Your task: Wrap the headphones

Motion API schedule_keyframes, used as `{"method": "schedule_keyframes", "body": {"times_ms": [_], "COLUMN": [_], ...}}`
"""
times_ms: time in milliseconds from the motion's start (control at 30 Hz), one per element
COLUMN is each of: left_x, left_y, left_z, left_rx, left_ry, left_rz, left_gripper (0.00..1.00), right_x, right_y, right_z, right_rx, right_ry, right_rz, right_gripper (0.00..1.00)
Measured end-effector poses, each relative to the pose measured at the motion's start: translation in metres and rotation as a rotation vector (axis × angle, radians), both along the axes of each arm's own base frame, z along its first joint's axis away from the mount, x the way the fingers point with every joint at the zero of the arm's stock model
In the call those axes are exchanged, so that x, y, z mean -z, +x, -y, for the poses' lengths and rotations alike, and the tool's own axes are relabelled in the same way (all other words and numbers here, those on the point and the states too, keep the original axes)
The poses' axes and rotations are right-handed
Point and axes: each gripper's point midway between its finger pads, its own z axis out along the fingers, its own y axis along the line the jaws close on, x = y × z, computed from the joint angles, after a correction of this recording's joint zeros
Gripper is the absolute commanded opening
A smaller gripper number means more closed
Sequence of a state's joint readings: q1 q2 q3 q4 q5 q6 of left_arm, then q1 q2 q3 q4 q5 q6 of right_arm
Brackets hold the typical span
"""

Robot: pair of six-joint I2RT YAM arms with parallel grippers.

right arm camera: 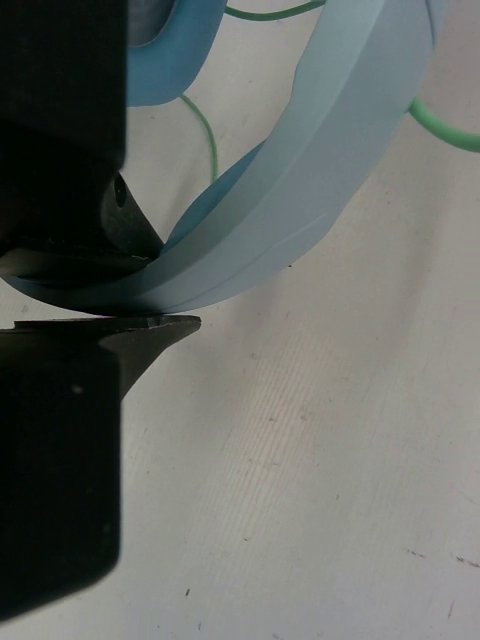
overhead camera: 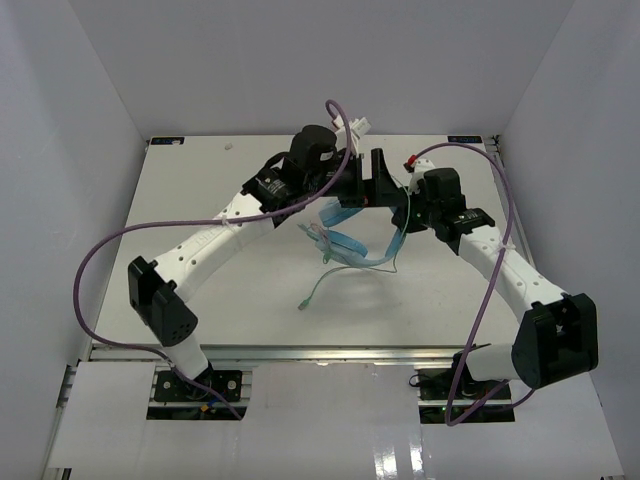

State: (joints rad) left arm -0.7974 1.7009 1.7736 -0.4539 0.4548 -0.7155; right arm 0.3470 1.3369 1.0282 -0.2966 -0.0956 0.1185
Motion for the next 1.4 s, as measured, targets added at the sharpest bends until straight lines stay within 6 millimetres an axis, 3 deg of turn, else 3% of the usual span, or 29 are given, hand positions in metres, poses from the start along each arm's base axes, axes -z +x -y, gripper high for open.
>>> {"method": "schedule_keyframes", "body": {"times_ms": [233, 333, 467, 633, 833, 1133, 1400], "left_x": [0.031, 0.086, 0.141, 0.174, 0.198, 0.213, 0.201], "left_y": [-0.095, -0.126, -0.14, -0.137, -0.11, -0.06, -0.038], "left_z": [0.004, -0.017, -0.024, -0.024, -0.03, 0.002, 0.024], "left_rx": [0.102, 0.106, 0.08, -0.005, -0.17, -0.384, -0.513], "left_ry": [0.079, 0.17, 0.258, 0.299, 0.296, 0.301, 0.242], "left_rz": [0.197, 0.229, 0.285, 0.396, 0.522, 0.644, 0.661], "left_gripper": [0.9, 0.88, 0.89, 0.92, 0.95, 0.96, 0.92], "right_x": [-0.014, -0.018, -0.021, -0.027, -0.031, -0.031, -0.031], "right_y": [0.008, 0.009, 0.008, 0.007, 0.005, 0.002, 0.001], "right_z": [0.003, 0.003, 0.002, 0.0, -0.004, -0.007, -0.009], "right_rx": [0.014, 0.014, 0.01, 0.005, 0.0, -0.006, -0.009], "right_ry": [-0.018, -0.02, -0.019, -0.008, 0.011, 0.035, 0.042], "right_rz": [0.035, 0.034, 0.021, 0.006, -0.009, -0.026, -0.032], "right_gripper": [0.08, 0.08, 0.08, 0.08, 0.08, 0.08, 0.08]}}
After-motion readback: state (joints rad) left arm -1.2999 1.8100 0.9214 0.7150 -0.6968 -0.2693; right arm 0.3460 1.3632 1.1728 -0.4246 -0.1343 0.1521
